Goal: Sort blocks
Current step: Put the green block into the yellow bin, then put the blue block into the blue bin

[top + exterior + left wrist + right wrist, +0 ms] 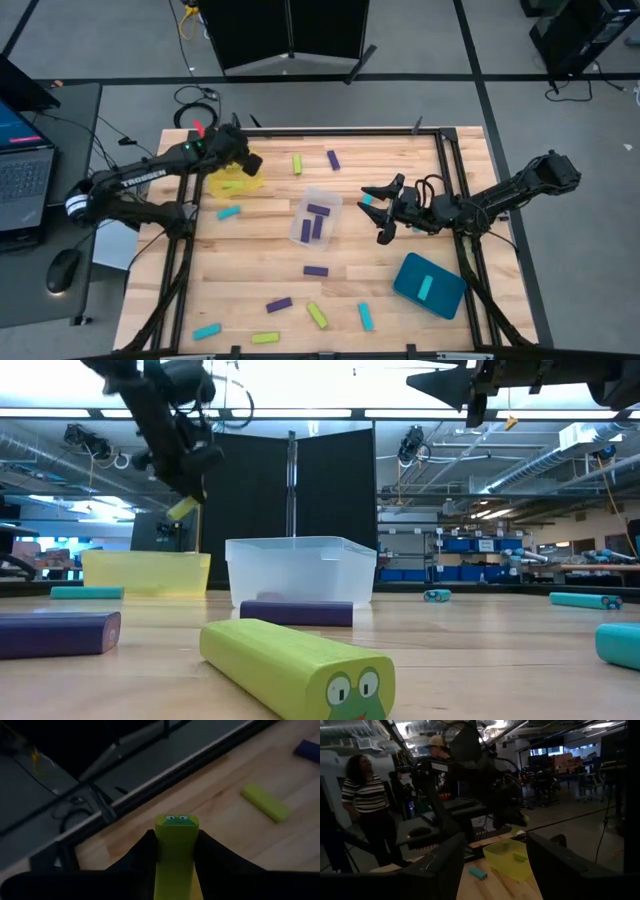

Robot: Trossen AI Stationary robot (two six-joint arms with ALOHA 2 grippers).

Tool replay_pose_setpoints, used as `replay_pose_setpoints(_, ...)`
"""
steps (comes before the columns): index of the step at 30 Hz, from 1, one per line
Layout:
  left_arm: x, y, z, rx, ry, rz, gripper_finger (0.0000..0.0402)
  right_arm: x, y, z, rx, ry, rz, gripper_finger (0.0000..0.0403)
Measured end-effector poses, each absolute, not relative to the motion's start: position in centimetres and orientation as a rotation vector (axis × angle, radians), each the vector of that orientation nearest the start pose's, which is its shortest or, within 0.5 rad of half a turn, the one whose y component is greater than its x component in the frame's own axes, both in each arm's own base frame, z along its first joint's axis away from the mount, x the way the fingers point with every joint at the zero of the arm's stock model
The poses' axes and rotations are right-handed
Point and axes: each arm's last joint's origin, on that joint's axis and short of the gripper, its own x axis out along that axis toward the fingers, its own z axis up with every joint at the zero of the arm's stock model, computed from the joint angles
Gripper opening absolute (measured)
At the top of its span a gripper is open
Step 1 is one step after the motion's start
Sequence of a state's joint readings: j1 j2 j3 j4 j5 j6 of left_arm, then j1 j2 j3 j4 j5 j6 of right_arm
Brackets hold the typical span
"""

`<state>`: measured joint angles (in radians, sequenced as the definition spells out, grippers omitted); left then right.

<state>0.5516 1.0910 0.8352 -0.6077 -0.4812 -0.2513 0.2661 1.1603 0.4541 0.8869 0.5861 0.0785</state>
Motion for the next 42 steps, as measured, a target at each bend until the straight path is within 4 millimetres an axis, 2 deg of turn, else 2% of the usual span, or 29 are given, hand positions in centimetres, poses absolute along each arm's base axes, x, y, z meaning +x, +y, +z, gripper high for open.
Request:
replay_pose_setpoints(2,17.0,12.9,25.4,-0.281,0.773,1.061,0.0110,22.6,4.6,24.9,0.153,-0.178,-0.310,0.0220)
replay_pose_setpoints(5,16.5,13.1,24.4,-0.295,0.788,1.075,0.0148,22.6,4.5,24.8,0.157,-0.172,-0.323,0.0220)
replay_pose_setpoints(10,16.4,13.0,23.6,-0.299,0.800,1.074,0.0223,22.5,3.9,24.0,0.228,-0.127,-0.530,0.0222)
replay_pose_setpoints(16,16.6,12.7,23.5,-0.314,0.785,1.028,0.0268,22.6,2.5,22.2,0.349,-0.033,-0.667,0.0226)
replay_pose_setpoints(22,17.5,11.6,24.5,-0.279,0.690,0.960,0.0273,22.2,0.6,19.9,0.478,0.114,-0.750,0.0225)
replay_pose_setpoints(28,18.4,10.4,25.5,-0.265,0.583,0.898,0.0269,21.9,-0.9,18.7,0.543,0.245,-0.744,0.0227)
replay_pose_setpoints(42,19.6,8.0,25.5,-0.280,0.565,0.793,0.0269,19.5,-4.7,16.0,0.718,0.551,-0.924,0.0225)
